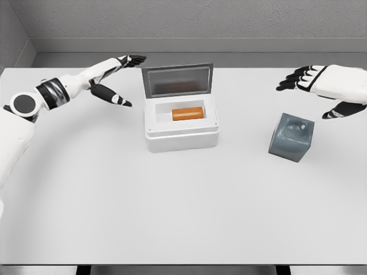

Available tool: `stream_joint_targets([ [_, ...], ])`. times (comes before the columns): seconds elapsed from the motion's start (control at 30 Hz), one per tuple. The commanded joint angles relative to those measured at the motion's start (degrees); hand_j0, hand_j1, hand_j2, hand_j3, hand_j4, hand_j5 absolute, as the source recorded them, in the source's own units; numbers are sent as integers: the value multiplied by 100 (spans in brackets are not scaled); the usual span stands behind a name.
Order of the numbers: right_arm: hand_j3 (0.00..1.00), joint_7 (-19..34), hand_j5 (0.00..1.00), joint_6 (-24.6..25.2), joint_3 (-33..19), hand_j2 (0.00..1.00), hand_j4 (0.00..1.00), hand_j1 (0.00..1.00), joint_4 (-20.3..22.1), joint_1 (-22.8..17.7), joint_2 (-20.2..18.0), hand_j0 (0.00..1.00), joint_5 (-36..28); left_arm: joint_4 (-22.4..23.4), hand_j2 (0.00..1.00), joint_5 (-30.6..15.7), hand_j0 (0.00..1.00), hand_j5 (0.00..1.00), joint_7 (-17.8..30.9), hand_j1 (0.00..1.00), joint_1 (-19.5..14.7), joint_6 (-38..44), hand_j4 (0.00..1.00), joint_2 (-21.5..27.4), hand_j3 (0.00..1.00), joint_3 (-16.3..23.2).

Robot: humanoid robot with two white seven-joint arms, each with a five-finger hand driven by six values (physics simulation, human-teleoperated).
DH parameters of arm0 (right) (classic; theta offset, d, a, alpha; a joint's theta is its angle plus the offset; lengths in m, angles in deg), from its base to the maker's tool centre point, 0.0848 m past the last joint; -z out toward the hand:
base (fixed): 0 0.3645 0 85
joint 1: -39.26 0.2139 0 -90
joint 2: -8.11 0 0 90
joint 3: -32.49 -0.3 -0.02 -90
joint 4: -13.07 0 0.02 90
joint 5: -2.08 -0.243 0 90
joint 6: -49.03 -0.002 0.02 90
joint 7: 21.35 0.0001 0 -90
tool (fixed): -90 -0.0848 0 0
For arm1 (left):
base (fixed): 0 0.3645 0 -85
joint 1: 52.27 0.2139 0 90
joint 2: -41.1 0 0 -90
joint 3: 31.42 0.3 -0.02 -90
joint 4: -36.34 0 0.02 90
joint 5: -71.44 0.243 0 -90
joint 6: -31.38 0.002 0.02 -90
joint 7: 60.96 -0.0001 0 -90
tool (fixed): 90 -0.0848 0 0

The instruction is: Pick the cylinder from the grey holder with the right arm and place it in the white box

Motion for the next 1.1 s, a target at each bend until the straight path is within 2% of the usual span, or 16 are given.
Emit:
stream_joint_targets([
  [0.0,100,-13,100,10,-2,100,100,100,-63,0,-6,100,-51,-148,100,-127,100,100,-1,100,9,12,100,69,100,125],
  [0.3,100,-13,100,10,7,100,100,100,-186,0,143,100,-77,-799,100,-233,100,100,-1,100,149,12,100,430,100,363],
  [0.67,100,-4,100,10,69,100,100,100,-467,9,327,100,-77,-1089,100,-259,100,100,-1,100,220,12,100,447,100,451],
  [0.83,100,-4,100,10,121,100,100,100,-467,9,328,100,-77,-1449,100,-312,100,100,-1,100,316,12,100,693,100,451],
  [0.97,100,-4,100,10,130,100,100,100,-467,9,336,100,-77,-1493,100,-365,100,100,-1,100,334,12,100,763,100,451],
  [1.0,100,22,100,10,209,100,100,100,-564,9,441,100,-77,-1484,100,-382,100,100,-1,100,334,12,100,799,100,442],
  [1.07,100,31,100,10,236,100,100,100,-591,9,494,100,-77,-1458,100,-584,100,100,-1,100,334,12,100,948,100,415],
])
